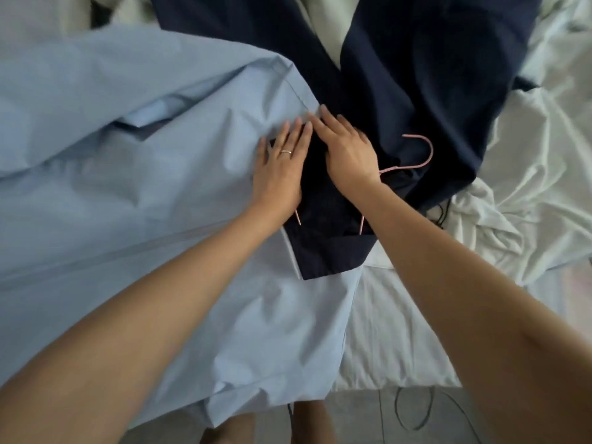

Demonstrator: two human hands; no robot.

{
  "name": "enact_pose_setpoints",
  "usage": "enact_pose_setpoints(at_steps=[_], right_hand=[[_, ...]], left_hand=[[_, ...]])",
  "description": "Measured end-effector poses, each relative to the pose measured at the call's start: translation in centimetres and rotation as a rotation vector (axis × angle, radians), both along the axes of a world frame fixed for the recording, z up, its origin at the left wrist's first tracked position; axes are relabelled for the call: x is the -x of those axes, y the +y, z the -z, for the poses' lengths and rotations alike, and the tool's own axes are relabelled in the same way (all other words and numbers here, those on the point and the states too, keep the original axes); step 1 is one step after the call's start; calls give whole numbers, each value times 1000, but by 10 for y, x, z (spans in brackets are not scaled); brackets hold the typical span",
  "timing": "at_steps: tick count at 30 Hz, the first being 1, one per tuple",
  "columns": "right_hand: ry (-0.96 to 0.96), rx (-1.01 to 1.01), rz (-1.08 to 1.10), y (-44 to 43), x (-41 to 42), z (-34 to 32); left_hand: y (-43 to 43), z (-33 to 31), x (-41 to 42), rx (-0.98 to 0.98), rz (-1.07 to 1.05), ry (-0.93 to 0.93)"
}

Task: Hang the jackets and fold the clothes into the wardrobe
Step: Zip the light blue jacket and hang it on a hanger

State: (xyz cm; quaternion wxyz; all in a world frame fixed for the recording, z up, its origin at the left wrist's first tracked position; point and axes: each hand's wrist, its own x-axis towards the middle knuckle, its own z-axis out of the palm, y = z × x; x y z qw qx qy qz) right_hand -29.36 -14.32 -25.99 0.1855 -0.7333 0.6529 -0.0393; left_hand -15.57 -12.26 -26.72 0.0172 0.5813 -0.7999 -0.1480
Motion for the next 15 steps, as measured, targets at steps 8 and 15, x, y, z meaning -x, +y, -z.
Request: enact_pose_setpoints(at_steps=[8,15], right_hand=[[-122,37,265,14,27,-5],[-447,93,726,110,14,-26]], left_hand=[[25,16,-22,-121,80,-123],[79,-2,-97,-128,-142,80]])
